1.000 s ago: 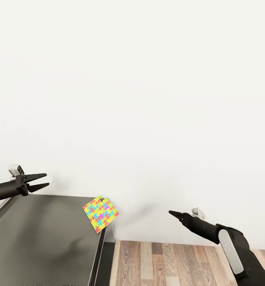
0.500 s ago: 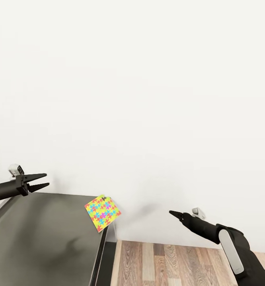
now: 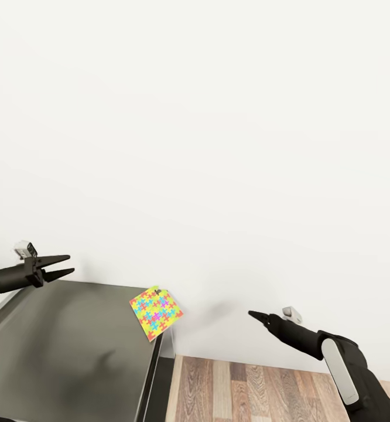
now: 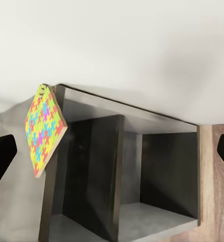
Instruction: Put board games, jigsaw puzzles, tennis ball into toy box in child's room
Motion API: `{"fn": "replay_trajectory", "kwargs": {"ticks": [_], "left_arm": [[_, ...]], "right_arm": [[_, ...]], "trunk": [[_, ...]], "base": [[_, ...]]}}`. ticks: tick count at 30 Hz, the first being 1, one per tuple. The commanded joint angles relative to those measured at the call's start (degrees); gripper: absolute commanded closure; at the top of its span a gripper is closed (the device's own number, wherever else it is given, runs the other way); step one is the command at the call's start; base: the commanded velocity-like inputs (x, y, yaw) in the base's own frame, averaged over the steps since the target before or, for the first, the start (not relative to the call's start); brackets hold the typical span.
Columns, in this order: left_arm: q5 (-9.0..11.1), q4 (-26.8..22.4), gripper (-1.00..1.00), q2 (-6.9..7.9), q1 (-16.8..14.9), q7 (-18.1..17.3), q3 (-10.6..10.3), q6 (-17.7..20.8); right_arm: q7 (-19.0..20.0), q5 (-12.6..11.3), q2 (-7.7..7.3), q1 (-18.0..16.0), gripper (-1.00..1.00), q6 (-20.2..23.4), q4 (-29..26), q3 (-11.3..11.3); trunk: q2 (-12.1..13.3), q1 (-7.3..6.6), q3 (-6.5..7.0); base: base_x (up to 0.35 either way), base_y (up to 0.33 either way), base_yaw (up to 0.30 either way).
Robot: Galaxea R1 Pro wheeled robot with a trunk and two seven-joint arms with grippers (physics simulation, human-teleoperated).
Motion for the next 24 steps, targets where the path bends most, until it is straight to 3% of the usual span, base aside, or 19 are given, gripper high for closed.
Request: {"fn": "replay_trajectory", "kwargs": {"ticks": [1, 5, 10, 13, 16, 18, 20, 24], "left_arm": [[0.35, -0.13, -1.0, 0.05, -0.11, -0.01, -0.29, 0.34], [0.19, -4.49, -1.0, 0.04, -0.44, 1.16, -0.09, 0.83], [-1.36, -10.82, -1.0, -0.76, -1.18, 12.75, 0.13, 1.6], [-1.75, -13.66, -1.0, -4.16, -1.55, 20.68, 0.27, 4.49], [-1.88, -14.47, -1.0, -7.24, -1.78, 25.73, 0.28, 6.04], [-1.87, -14.88, -1.0, -10.3, -2.51, 30.8, 0.27, 6.86], [-1.73, -15.02, -1.0, -12.06, -3.52, 33.68, 0.25, 7.19], [-1.59, -14.81, -1.0, -13.61, -4.57, 36.25, -0.13, 7.45]], "right_arm": [[0.21, 0.04, 0.02, -0.04, -1.0, 0.35, -0.02, -0.04], [0.03, 0.03, 0.12, -0.07, -1.0, 0.2, 0.02, 0.29], [-0.06, -0.04, 0.19, -0.08, -1.0, 0.07, 0.06, 0.12], [-0.11, -0.02, 0.31, -0.08, -1.0, -0.37, 0.06, 0.1], [-0.43, 0.03, 0.51, -0.08, -1.0, -1.81, 0.06, 0.25], [-0.67, 0.18, 1.05, -0.08, -1.0, -2.88, 0.03, 0.36], [-0.82, 0.5, 1.76, -0.08, -1.0, -3.42, 0.01, 0.4], [-0.97, 0.69, 2.82, -0.08, -1.0, -3.47, -0.01, 0.43]], "trunk": [[-0.47, 0.23, -0.25], [-2.08, 1.11, -0.97], [-4.08, 2.21, -1.87], [-5.28, 2.87, -2.4], [-6.49, 3.53, -2.94], [-7.29, 3.97, -3.3], [-8.09, 4.41, -3.66], [-9.7, 5.29, -4.38]], "base": [[0.0, 0.0, 0.005], [0.0, 0.0, 0.002], [0.0, 0.0, 0.0], [0.0, 0.0, 0.0], [0.0, 0.0, 0.0], [0.0, 0.0, 0.0], [0.0, 0.0, 0.0], [0.0, 0.0, 0.0]]}}
